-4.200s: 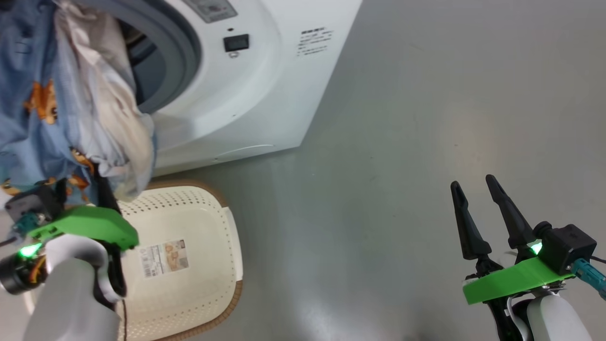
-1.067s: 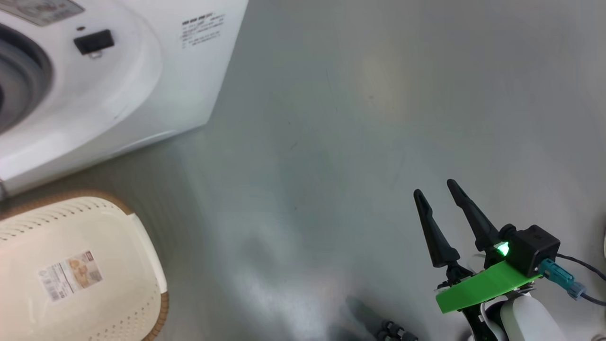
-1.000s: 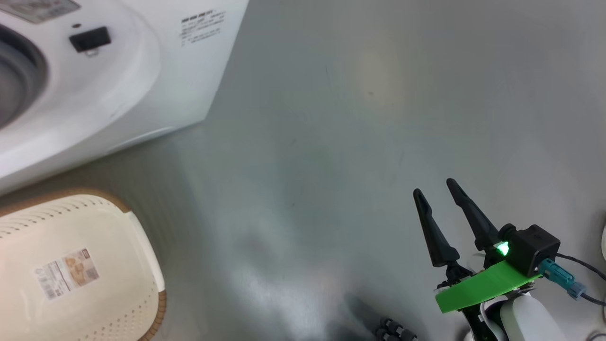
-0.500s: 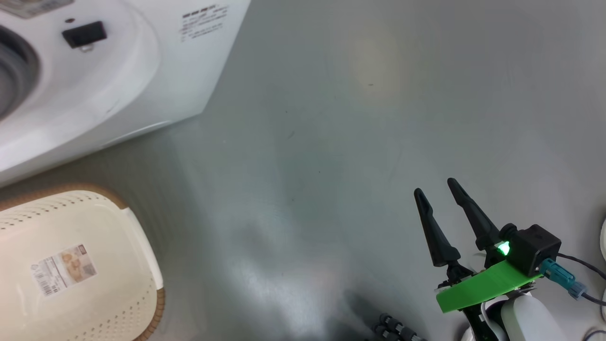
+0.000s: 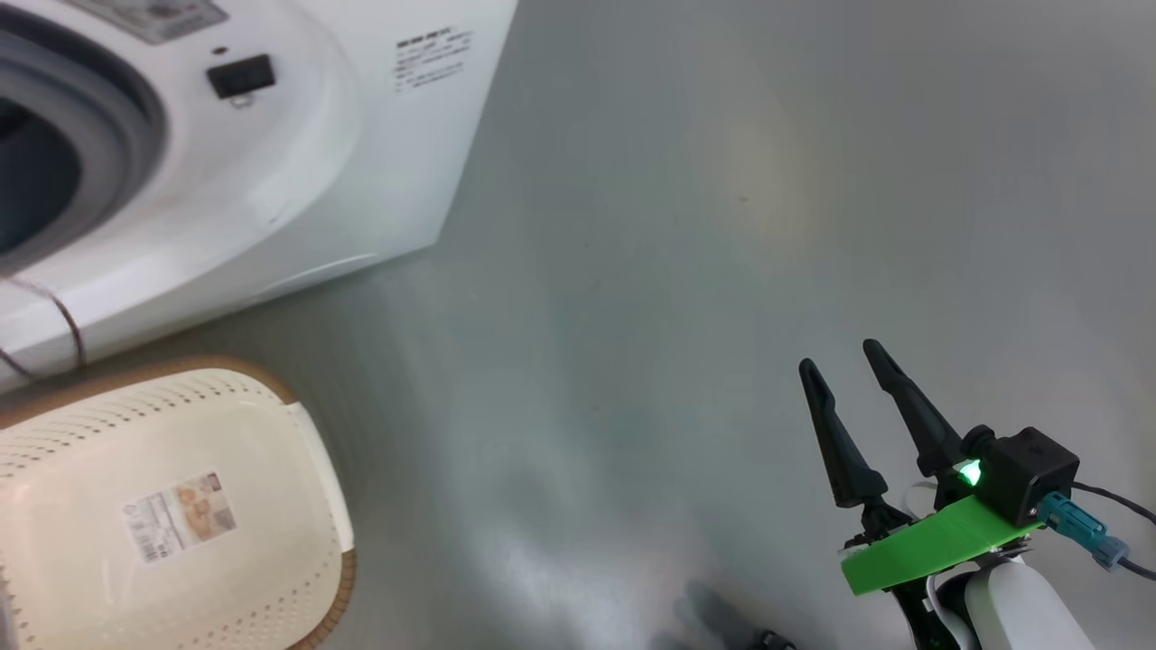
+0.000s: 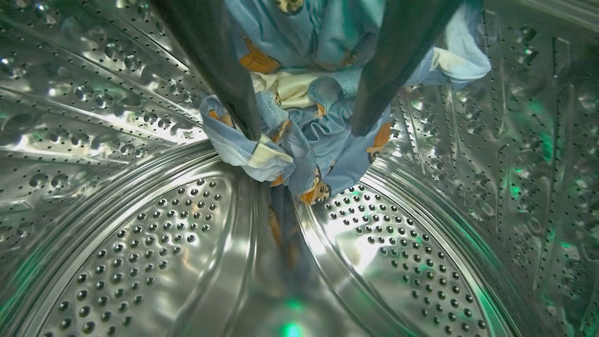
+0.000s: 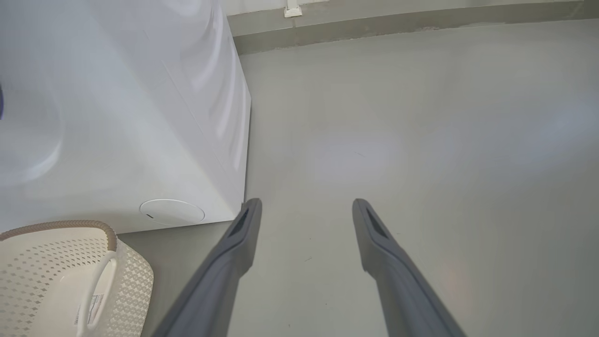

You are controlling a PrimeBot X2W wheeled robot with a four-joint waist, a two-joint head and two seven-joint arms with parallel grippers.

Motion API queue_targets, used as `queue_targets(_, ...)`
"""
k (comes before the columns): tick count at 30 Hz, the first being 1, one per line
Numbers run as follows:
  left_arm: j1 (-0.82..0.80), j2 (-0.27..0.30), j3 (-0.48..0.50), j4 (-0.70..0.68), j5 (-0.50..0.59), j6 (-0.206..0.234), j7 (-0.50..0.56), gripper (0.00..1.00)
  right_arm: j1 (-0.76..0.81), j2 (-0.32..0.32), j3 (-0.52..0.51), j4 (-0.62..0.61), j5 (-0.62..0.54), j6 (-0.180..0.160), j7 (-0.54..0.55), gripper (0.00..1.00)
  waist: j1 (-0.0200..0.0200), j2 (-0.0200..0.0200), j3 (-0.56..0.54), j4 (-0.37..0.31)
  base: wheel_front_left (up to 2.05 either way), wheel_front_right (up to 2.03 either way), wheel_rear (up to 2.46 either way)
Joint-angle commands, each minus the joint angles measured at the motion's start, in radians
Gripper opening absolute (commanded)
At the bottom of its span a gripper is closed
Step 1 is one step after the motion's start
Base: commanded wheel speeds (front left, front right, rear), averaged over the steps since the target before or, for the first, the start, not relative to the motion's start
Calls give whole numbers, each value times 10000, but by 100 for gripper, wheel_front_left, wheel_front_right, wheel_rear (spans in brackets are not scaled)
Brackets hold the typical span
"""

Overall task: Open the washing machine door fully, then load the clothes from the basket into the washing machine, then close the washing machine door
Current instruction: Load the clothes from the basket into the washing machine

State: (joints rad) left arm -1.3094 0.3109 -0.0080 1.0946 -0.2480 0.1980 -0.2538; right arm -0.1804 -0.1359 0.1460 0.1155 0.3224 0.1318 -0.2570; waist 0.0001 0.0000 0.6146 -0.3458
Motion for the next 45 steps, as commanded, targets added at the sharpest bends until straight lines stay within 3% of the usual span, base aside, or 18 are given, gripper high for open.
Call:
queue_targets(1,269,340,144,-355,-52,81,-79,100,380,-208,121,-131,143,-11,-48,100,-1,0,-219,179,0,0,0)
queue_targets(9,1001,-20,407,-308,-155,307,-79,100,393,-219,61,-42,128,-11,-48,100,-1,0,-691,462,0,0,0)
queue_targets(27,2298,-943,901,-561,-447,258,-79,100,509,-340,-25,141,96,-11,-48,100,-1,0,-1743,1233,0,0,0)
queue_targets(37,3405,-1538,1018,-1190,-290,-44,-80,100,700,-420,-255,179,39,-11,-48,100,-1,0,-2399,1791,0,0,0)
queue_targets(45,4562,-2197,960,-1963,-107,-553,-80,100,803,-432,-577,113,-30,-11,-48,100,-1,0,-2889,2411,0,0,0)
